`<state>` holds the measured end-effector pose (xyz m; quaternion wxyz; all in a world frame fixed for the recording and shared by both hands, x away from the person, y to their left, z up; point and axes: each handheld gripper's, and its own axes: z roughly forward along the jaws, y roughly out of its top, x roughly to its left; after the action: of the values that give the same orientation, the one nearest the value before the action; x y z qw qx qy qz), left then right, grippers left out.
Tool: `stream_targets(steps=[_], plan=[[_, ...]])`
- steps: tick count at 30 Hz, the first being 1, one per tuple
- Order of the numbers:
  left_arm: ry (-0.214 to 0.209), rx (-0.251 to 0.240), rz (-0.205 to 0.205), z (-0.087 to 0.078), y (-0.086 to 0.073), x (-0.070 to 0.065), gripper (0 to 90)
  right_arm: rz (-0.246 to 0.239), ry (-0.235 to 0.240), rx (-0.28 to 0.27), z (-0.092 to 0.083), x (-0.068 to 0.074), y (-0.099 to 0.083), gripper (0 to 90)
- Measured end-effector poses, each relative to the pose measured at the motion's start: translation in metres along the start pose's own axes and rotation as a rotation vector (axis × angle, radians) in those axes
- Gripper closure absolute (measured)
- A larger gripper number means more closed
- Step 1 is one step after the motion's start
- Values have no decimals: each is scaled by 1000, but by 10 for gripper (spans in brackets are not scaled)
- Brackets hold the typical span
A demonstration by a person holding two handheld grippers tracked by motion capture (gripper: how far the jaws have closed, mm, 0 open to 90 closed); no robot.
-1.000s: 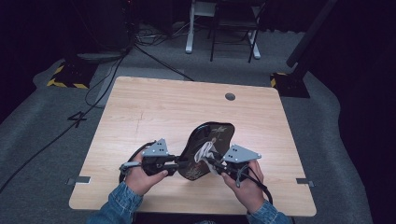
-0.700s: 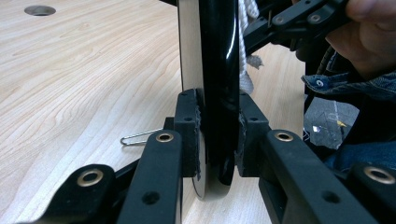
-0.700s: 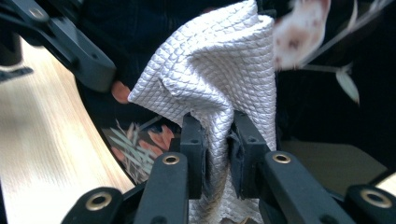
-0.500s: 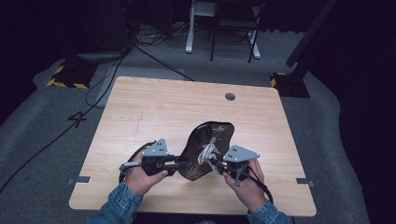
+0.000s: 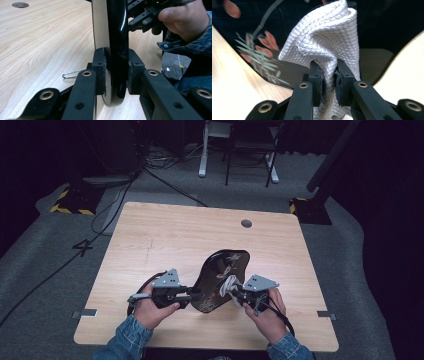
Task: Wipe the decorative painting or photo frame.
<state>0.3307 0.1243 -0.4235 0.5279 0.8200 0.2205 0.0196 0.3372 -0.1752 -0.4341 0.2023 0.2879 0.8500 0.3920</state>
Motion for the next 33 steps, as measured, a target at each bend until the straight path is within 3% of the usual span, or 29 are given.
stream_targets(steps=[20,24,27,33], plan=[[-4,-1,-5,0,0,0,733,49,-65,95,10,-27,-22,779],[-6,0,-5,0,0,1,733,48,-71,99,10,-27,-22,778],[-6,1,-6,1,0,0,732,13,-83,107,10,-22,-19,776],[-7,3,-7,1,0,0,731,-3,-48,72,7,-10,-8,775]])
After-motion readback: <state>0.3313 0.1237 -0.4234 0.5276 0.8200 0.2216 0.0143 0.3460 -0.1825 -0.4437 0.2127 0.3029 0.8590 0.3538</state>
